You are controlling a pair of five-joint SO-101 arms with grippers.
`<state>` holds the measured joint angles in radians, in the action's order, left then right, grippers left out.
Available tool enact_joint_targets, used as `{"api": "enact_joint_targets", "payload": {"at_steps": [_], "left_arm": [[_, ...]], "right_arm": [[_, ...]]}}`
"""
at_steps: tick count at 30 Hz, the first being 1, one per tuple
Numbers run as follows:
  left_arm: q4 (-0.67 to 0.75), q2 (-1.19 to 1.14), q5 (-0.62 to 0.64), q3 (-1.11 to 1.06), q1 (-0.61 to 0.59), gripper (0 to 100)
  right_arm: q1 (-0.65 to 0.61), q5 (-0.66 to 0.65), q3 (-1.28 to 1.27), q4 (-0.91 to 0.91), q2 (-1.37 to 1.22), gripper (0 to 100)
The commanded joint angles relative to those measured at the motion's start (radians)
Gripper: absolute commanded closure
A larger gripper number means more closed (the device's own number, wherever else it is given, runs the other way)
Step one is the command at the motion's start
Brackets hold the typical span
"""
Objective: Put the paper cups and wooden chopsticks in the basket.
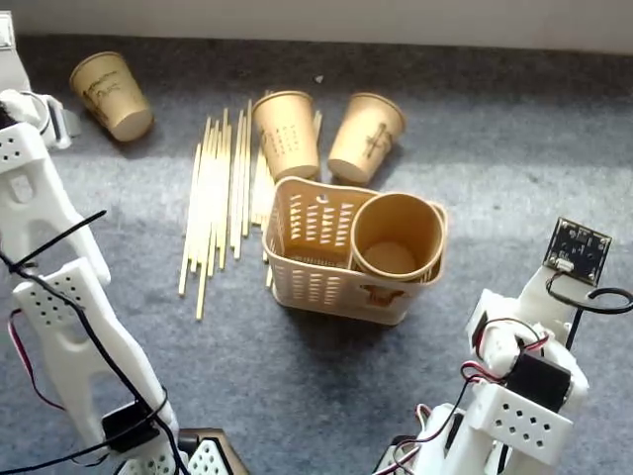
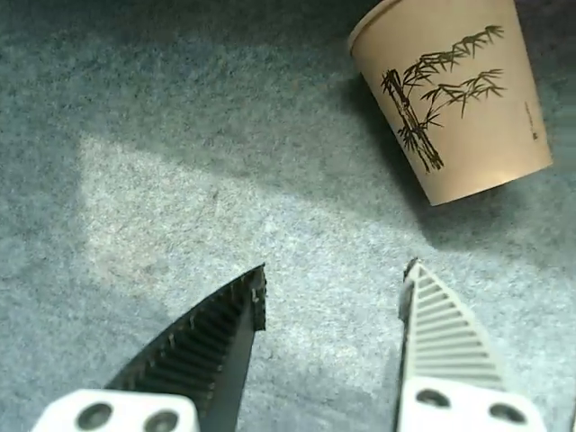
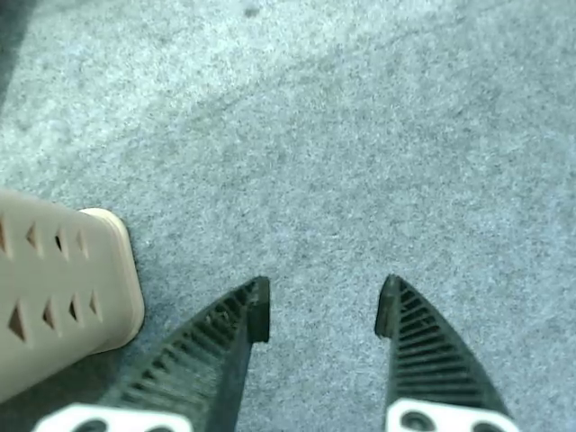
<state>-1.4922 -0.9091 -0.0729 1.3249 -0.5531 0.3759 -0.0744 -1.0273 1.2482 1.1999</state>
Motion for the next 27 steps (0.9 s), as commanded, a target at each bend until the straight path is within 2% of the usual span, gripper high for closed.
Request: {"api": "enact_joint_targets", "payload": {"at_steps": [1,7,13,17,21,27], "left_arm": [[0.086,0.002,0.044,0.036,0.073,74],[0.305,-0.124,0.176,0.042,0.157,74],[0.713,-0.257,0.299,0.042,0.196,74],[0.850,-0.308,0.319,0.042,0.199,74],[0.835,-0.334,0.218,0.036,0.177,75],[0.545,-0.360,0.089,0.042,0.139,75]], "right_arm": [[-0.008,0.005,0.002,-0.016,0.015,79.6],[-0.008,0.005,0.001,-0.013,0.015,79.6],[-0.008,0.005,-0.001,-0.012,0.015,79.6],[-0.008,0.005,-0.001,-0.012,0.015,79.6],[-0.010,0.005,0.001,-0.012,0.015,79.6],[-0.010,0.005,0.001,-0.012,0.015,79.6]]}}
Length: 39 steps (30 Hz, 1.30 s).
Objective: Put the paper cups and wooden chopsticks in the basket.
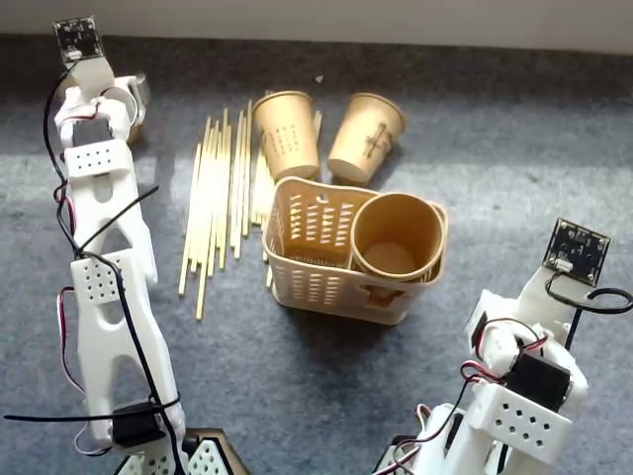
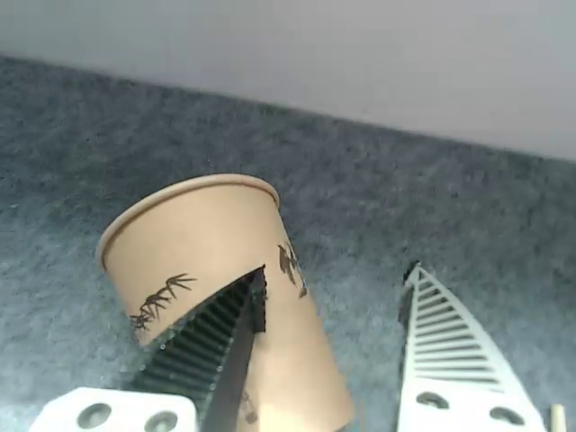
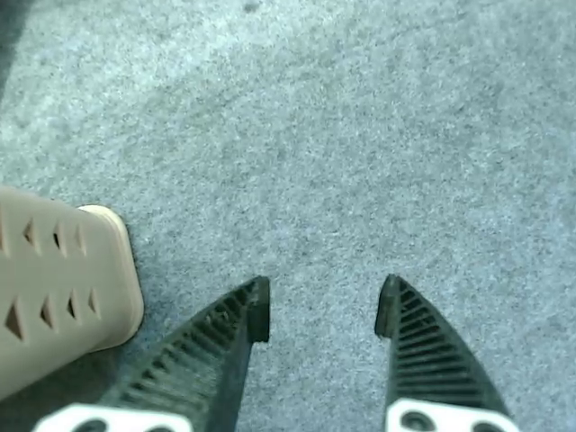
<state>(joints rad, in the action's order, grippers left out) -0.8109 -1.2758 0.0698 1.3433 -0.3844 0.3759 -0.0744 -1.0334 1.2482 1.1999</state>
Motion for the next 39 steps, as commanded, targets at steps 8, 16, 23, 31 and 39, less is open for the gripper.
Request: {"api": "enact_joint_targets", "payload": {"at_steps": [8,16,23,31,39], "left_arm": [[-0.348,0.005,0.034,0.222,-0.105,74],[-0.666,-0.001,0.206,0.317,-0.179,74],[-0.661,-0.050,0.330,0.318,-0.234,74],[-0.485,-0.205,0.229,0.315,-0.245,74],[-0.485,-0.292,0.181,0.320,-0.245,83]], "right_arm": [[-0.010,0.005,0.007,-0.012,0.015,79.6],[-0.010,0.005,0.007,-0.012,0.015,79.6],[-0.010,0.005,0.007,-0.012,0.015,79.6],[-0.010,0.005,0.007,-0.012,0.015,79.6],[-0.010,0.005,0.007,-0.012,0.015,79.6]]}}
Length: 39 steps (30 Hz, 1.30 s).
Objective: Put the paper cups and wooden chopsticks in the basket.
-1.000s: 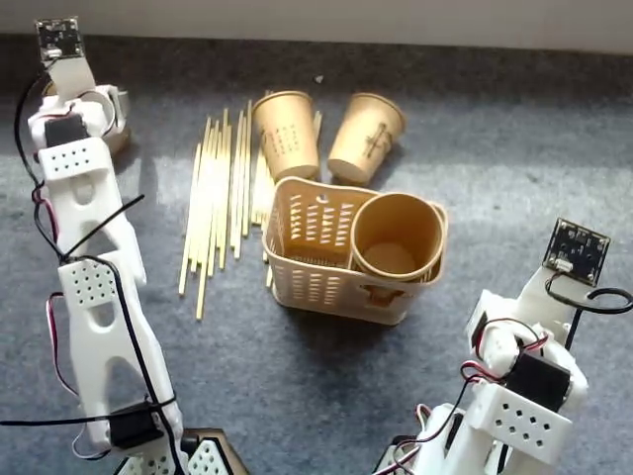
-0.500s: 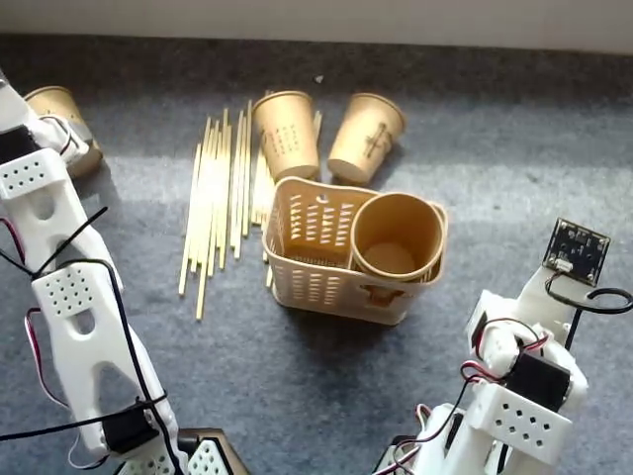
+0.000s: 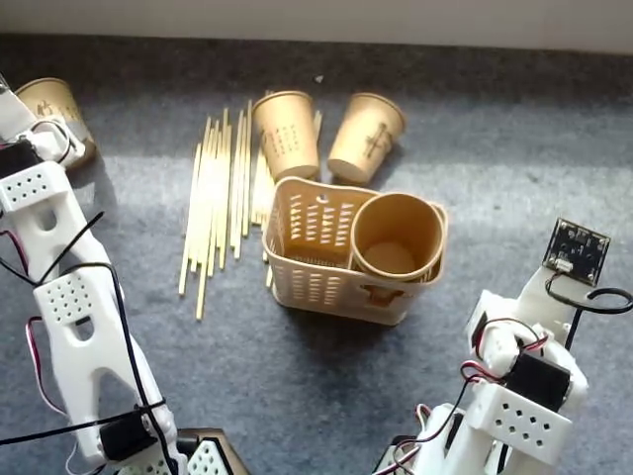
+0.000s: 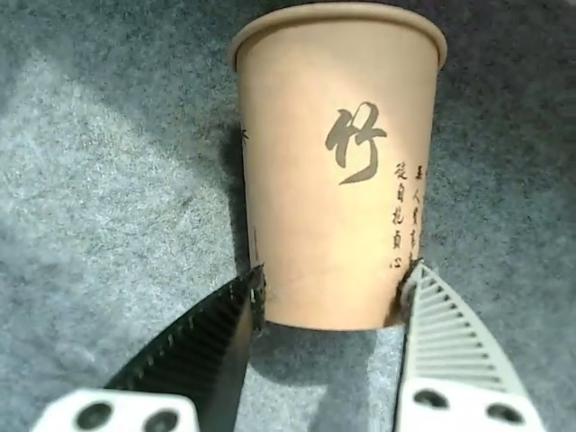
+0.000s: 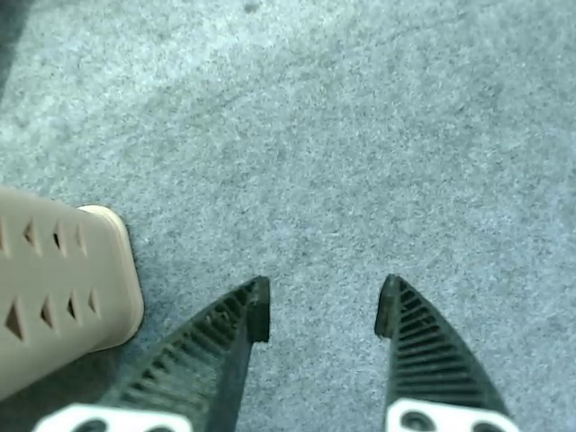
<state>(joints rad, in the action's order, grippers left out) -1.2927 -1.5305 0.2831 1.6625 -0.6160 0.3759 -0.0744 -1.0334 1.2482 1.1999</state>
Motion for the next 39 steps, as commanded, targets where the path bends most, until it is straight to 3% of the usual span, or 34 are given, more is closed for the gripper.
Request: {"api": "enact_joint_targets", "payload": {"at_steps": [1,4,7,16,26,33,39], "left_arm": [[-0.005,-0.036,-0.038,0.001,-0.013,88],[-0.008,-0.022,-0.114,0.001,-0.013,100],[-0.114,-0.012,-0.209,0.001,-0.005,99],[-0.459,-0.015,-0.250,-0.004,-0.054,100],[-0.460,-0.004,-0.324,0.002,-0.254,100],[-0.450,0.189,-0.290,0.004,-0.209,100],[-0.250,0.515,-0.247,0.002,-0.134,99]], "right_arm": [[-0.010,0.005,0.007,-0.012,0.015,79.6],[-0.010,0.005,0.007,-0.012,0.015,79.6],[-0.010,0.005,0.007,-0.012,0.015,79.6],[-0.010,0.005,0.010,-0.012,0.015,79.6],[-0.010,0.008,0.015,-0.012,0.015,79.6],[-0.010,0.009,0.012,-0.012,0.015,79.6],[-0.010,0.008,0.008,-0.012,0.015,79.6]]}}
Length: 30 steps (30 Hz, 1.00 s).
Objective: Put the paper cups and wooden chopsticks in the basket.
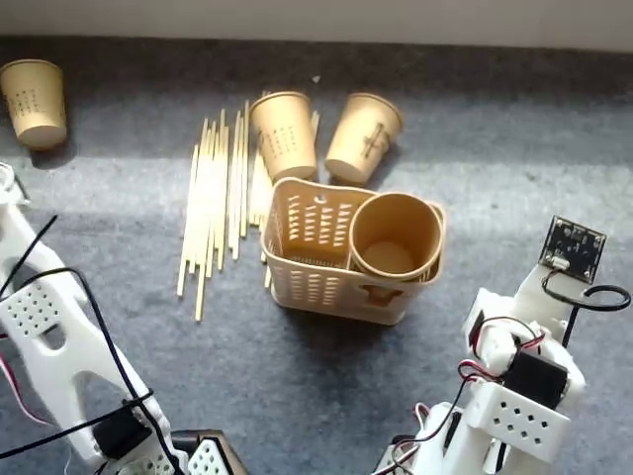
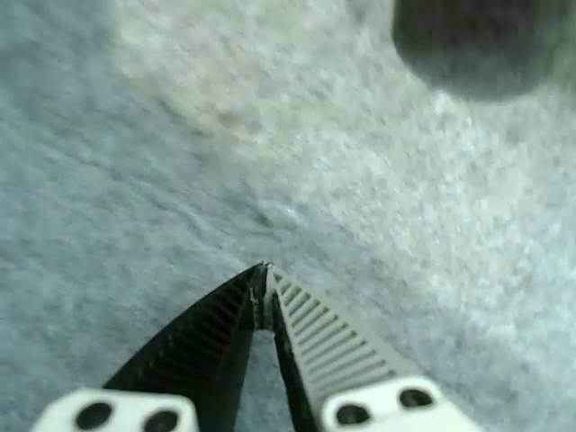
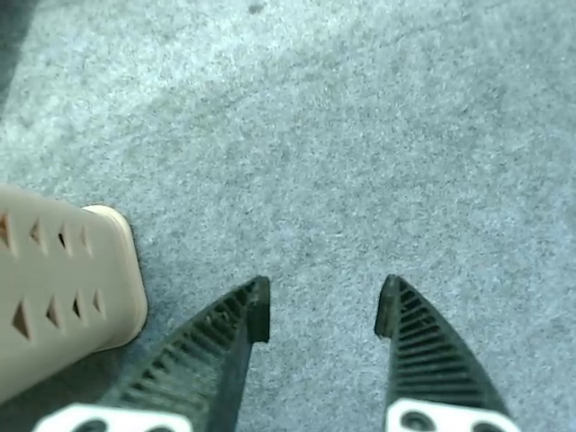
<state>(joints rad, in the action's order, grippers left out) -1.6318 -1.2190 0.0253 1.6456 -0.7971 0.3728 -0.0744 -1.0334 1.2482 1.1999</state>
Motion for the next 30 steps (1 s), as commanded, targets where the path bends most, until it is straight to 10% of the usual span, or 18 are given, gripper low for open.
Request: {"api": "enact_joint_targets", "payload": {"at_steps": [1,16,30], "left_arm": [[0.106,0.249,0.012,0.019,0.064,98],[0.330,0.409,0.012,0.018,0.246,75],[-0.038,0.363,0.011,0.015,0.638,75]], "right_arm": [[-0.007,0.008,0.008,-0.012,0.015,79.6],[-0.007,0.005,0.007,-0.012,0.015,79.6],[-0.054,0.005,0.005,-0.013,0.015,79.6]]}}
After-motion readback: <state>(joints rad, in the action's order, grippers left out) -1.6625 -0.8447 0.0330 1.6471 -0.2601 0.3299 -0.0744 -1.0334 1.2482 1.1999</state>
